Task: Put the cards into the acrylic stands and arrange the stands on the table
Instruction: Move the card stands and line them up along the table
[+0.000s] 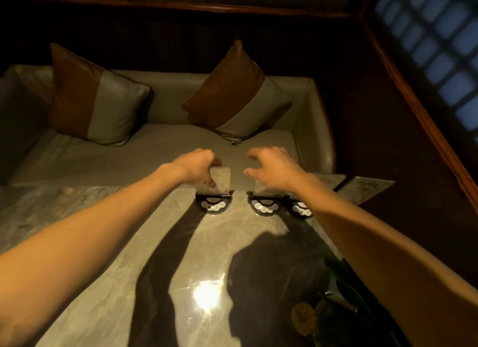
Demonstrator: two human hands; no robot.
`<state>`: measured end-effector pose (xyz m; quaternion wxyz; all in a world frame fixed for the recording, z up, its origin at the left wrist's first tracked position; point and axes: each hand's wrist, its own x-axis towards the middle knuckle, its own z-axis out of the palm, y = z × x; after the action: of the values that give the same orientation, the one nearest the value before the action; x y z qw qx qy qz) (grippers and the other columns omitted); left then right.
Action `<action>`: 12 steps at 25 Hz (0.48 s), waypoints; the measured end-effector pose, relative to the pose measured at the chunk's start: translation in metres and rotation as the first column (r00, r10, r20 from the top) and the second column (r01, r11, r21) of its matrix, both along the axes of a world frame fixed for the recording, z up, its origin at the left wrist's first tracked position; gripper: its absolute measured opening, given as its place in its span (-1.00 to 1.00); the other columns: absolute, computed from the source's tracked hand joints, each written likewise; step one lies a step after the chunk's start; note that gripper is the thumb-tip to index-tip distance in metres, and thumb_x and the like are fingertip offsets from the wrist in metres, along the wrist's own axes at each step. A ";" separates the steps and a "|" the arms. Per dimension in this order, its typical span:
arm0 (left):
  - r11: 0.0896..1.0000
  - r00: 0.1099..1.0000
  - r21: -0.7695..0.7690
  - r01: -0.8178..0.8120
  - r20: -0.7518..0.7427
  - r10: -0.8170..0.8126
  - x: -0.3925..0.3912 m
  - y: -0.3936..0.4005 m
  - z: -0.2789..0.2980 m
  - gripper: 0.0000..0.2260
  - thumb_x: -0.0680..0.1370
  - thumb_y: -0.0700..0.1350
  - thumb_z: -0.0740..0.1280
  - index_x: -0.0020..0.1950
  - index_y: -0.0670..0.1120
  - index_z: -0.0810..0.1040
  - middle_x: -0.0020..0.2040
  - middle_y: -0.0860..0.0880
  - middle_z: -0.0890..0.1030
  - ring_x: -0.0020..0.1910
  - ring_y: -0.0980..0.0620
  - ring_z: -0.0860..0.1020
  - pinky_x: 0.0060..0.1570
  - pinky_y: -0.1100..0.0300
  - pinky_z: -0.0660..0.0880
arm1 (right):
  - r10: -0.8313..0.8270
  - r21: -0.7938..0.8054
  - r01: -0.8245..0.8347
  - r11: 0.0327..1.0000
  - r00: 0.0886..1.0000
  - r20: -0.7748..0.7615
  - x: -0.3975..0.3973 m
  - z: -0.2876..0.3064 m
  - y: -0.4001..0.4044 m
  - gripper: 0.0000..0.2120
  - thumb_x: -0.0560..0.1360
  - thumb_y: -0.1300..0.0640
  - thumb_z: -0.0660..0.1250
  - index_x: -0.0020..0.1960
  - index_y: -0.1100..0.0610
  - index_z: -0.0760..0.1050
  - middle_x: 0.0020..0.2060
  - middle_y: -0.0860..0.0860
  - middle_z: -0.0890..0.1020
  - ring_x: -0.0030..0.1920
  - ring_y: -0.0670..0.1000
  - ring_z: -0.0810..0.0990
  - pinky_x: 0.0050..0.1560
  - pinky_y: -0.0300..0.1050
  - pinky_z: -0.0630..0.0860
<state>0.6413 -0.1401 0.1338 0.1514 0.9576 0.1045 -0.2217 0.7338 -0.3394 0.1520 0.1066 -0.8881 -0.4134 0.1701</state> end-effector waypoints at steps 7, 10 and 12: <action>0.987 0.964 -0.073 -0.140 0.218 0.153 -0.035 0.038 -0.032 -0.80 0.55 -0.12 0.44 0.17 -0.08 0.68 0.05 -0.13 0.72 0.09 -0.12 0.66 0.07 0.01 0.58 | 0.122 -0.078 -0.121 0.990 0.992 0.012 -0.030 -0.018 0.064 -0.80 0.59 0.10 0.32 0.18 0.05 0.61 0.08 0.07 0.70 0.16 0.14 0.60 0.23 0.11 0.46; 0.982 0.952 -0.118 -0.149 0.253 0.175 -0.035 0.039 -0.036 -0.86 0.56 -0.11 0.43 0.10 -0.06 0.70 -0.02 -0.09 0.73 0.02 -0.08 0.66 0.01 0.02 0.58 | 0.116 -0.074 -0.114 0.991 0.993 0.018 -0.027 -0.017 0.065 -0.84 0.59 0.11 0.33 0.12 0.06 0.64 0.02 0.06 0.71 0.10 0.11 0.63 0.21 0.10 0.50; 0.982 0.949 -0.130 -0.135 0.269 0.166 -0.029 0.037 -0.035 -0.89 0.56 -0.10 0.44 0.05 -0.06 0.70 -0.04 -0.08 0.72 0.00 -0.06 0.66 -0.02 0.04 0.57 | 0.079 -0.072 -0.080 0.994 0.997 -0.022 -0.024 -0.016 0.060 -0.85 0.59 0.11 0.35 0.12 0.05 0.65 0.02 0.04 0.71 0.08 0.08 0.63 0.21 0.10 0.54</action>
<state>0.6119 -0.1027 0.0984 0.2335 0.9587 0.1428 -0.0777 0.7100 -0.2793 0.1363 0.0713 -0.8725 -0.4409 0.1979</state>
